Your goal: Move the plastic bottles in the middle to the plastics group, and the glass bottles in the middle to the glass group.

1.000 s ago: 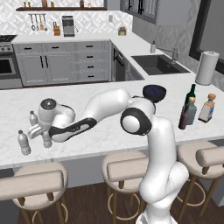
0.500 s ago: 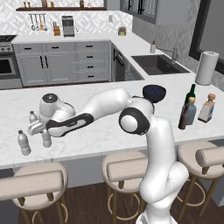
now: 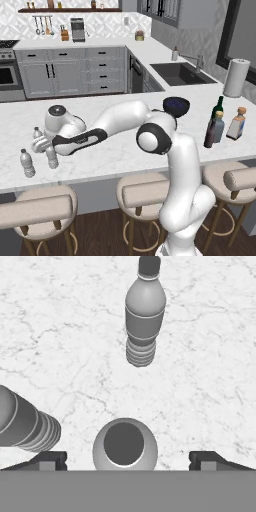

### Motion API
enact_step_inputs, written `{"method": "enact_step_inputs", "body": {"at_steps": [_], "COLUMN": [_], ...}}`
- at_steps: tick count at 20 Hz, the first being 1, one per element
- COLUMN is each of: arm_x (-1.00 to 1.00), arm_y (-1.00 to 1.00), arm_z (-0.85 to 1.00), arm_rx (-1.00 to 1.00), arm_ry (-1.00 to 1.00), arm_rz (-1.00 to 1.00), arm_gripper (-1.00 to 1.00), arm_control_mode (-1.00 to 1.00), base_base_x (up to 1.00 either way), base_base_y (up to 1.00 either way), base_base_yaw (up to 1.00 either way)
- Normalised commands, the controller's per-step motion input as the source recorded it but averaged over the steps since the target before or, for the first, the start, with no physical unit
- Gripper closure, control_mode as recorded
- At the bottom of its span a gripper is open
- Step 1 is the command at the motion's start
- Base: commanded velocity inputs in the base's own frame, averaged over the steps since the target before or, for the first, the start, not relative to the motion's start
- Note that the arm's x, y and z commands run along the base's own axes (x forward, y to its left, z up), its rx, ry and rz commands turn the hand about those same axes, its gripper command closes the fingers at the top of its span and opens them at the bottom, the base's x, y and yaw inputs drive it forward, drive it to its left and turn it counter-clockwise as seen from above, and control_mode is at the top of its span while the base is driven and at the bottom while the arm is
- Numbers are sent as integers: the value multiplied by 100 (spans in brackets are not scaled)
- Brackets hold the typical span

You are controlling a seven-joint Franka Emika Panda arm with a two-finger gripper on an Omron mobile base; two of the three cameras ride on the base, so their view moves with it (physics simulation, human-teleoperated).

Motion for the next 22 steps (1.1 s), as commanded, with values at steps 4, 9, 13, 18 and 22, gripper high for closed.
{"method": "enact_step_inputs", "body": {"at_steps": [4, 9, 13, 18, 22], "arm_x": [-2, -15, -20, -10, -17], "arm_y": [-7, -35, -61, -88, -100], "arm_z": [50, 66, 51, 17, 1], "arm_rx": [7, 11, 8, 1, 0], "arm_ry": [0, 0, 0, 8, 9], "arm_rz": [0, -1, -9, -15, -4], "arm_gripper": [-100, -100, -100, -100, -100], "arm_control_mode": [-100, -100, -100, -100, -100], "base_base_x": [0, 0, 0, 0, 0], "base_base_y": [0, 0, 0, 0, 0], "base_base_yaw": [0, 0, 0, 0, 0]}}
